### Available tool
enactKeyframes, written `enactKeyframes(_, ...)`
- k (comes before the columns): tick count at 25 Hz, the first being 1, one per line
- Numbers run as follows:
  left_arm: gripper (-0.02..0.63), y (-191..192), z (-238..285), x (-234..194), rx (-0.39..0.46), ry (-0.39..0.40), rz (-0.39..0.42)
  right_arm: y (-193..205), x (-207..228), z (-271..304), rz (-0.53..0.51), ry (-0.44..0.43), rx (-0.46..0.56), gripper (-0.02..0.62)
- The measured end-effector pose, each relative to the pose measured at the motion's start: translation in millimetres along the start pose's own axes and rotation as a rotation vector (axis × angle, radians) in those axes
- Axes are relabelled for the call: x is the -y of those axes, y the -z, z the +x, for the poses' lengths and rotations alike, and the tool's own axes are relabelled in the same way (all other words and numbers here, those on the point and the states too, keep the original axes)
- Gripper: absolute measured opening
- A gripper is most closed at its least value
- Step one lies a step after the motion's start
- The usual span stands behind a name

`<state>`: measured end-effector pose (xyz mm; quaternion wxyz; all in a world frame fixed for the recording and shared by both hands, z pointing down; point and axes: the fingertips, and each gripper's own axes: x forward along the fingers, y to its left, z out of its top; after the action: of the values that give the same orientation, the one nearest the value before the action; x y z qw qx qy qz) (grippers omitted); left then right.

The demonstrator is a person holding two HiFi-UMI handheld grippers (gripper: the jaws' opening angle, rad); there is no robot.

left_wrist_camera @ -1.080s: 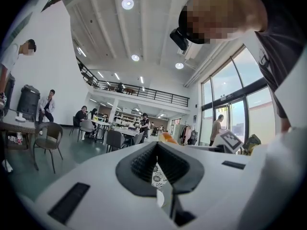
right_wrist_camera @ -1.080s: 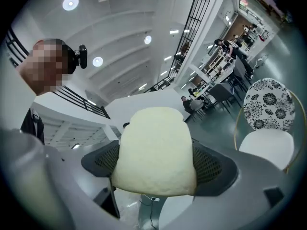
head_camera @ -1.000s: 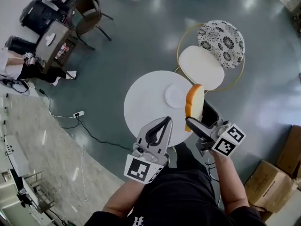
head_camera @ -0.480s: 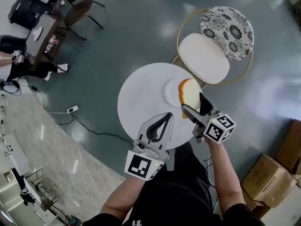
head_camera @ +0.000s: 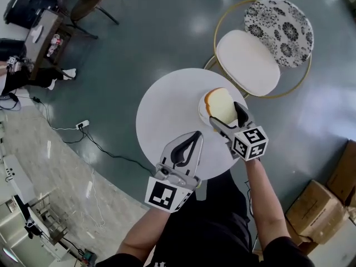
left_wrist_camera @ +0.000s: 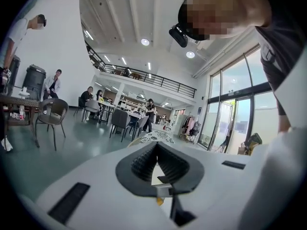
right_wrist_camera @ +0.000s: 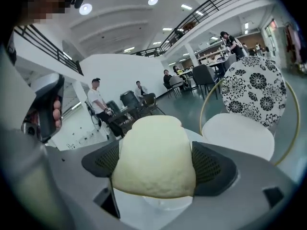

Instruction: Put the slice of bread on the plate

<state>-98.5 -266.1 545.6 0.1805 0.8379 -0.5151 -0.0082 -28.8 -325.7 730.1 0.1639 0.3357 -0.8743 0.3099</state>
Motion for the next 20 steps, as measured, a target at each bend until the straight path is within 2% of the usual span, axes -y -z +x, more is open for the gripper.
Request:
enactKeyframes(3,0.006,5.8,-0.7,-8.9,0.009,-0.009,0.000,12.8,5.9,14.9,-0.091,0.053,-0.059,0.483)
enactKeyframes(6,0.007,12.6,-3.6,-11.6,-0.017,-0.013,-0.028,25.0,8.0,24.1,-0.141,0.088,-0.108,0.483)
enactKeyframes(12,0.008,17.0,-2.2,-13.7,-0.014,-0.009,-0.042,34.9,16.4,33.3,-0.158,0.120,-0.152,0.483)
enactKeyframes(20,0.007,26.0,3.4,-22.5,0.000,-0.016,-0.023,47.6,18.9,38.9,-0.180,0.140,-0.205,0.483)
